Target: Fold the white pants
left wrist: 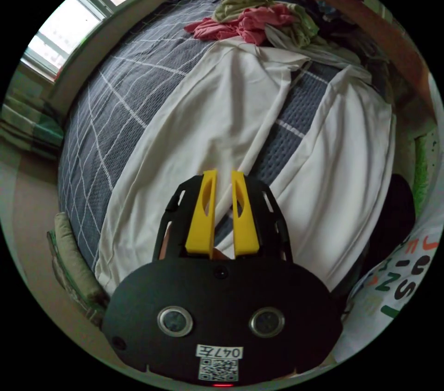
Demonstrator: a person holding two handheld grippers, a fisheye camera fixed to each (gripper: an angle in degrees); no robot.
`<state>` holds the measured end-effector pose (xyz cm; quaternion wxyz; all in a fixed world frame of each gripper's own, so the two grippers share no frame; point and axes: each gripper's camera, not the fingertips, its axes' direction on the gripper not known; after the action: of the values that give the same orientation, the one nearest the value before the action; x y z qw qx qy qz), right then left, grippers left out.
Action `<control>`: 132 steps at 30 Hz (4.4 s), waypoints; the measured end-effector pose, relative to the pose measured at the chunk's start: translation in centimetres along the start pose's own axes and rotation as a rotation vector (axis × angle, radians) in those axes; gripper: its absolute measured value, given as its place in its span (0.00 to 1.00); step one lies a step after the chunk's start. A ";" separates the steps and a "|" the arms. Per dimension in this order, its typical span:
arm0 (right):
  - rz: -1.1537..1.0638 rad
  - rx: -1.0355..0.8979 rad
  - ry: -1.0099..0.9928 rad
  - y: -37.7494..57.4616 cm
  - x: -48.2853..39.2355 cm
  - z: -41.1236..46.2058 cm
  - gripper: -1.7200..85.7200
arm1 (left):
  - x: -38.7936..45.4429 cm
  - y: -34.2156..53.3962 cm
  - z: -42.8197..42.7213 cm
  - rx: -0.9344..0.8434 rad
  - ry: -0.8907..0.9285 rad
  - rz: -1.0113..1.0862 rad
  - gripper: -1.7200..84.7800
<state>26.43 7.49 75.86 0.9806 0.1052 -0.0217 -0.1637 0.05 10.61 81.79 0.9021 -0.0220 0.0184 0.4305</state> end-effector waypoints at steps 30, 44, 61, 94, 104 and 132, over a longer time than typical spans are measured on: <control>0.068 -0.297 -0.104 8.6 -1.7 5.4 0.06 | -10.7 4.8 -0.8 0.093 0.102 -0.205 0.09; -0.581 0.234 -0.577 -11.3 -36.9 -2.8 0.11 | -22.1 52.5 -6.9 -0.261 -0.217 -1.017 0.15; -0.974 -0.239 -0.645 -32.7 -80.1 12.2 0.15 | -20.6 64.9 -5.8 0.008 0.036 -1.016 0.16; -0.909 0.137 -0.483 -25.1 -89.8 0.8 0.15 | -16.6 81.3 -12.3 0.063 -0.268 -1.225 0.18; -0.465 0.339 -0.313 -4.2 -54.3 -15.5 0.11 | -9.0 81.0 -16.7 0.100 -0.228 -1.205 0.18; -0.085 0.054 -0.030 31.3 -21.0 -19.0 0.05 | -4.4 63.7 -18.0 -0.013 -0.261 -1.028 0.17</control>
<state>17.93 47.01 63.75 0.9692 0.1302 -0.0363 -0.2061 -52.51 46.24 62.56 0.9914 0.0199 -0.1099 -0.0681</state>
